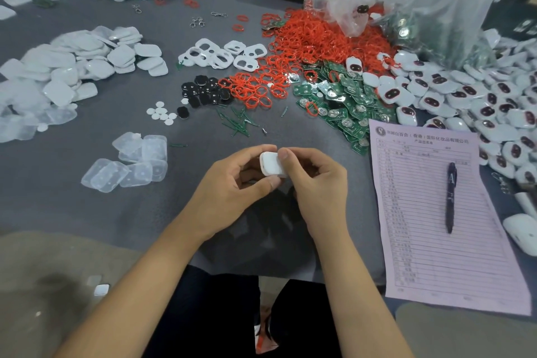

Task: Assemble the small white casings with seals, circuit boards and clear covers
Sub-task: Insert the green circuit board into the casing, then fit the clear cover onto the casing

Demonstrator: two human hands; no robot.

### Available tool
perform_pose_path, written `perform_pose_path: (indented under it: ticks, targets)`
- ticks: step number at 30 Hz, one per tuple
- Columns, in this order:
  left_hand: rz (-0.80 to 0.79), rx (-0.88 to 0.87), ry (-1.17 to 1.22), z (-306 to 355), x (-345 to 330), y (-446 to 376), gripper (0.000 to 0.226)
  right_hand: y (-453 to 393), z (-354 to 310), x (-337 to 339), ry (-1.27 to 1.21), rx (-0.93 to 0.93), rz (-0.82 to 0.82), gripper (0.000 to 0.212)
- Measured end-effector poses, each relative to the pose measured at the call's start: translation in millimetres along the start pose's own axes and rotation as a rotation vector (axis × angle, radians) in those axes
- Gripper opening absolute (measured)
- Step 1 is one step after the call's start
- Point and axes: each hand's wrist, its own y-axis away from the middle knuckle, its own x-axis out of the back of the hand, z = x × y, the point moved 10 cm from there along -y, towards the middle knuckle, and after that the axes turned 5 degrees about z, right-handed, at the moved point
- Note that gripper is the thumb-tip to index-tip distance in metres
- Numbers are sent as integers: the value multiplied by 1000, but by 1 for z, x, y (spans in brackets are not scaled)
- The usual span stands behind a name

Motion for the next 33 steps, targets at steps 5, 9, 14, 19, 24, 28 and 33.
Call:
perform_pose_path:
  ticks: [5,9,14,19,24,28,33]
  targets:
    - [2,8,25,0,0,-1,56,1,-5,0,33,21,9,6]
    - [3,28,58,-1,-1,0,57,2,-5,2,37,26,18,6]
    - [14,46,143,2,-3,1,47,3,-7,2,9,34,28,6]
    - [70,52,193,5,1,2,41,8,-18,-7,36,141,-69,11]
    - [78,62,186,4,3,3,47,9,-17,-17,21,156,-194,21]
    - [74,80,222,1,3,2,52,6,-10,-16,21,112,-191,25]
    - [35,82,223,-3,1,2,56,5,-7,-15,0,95,-182,25]
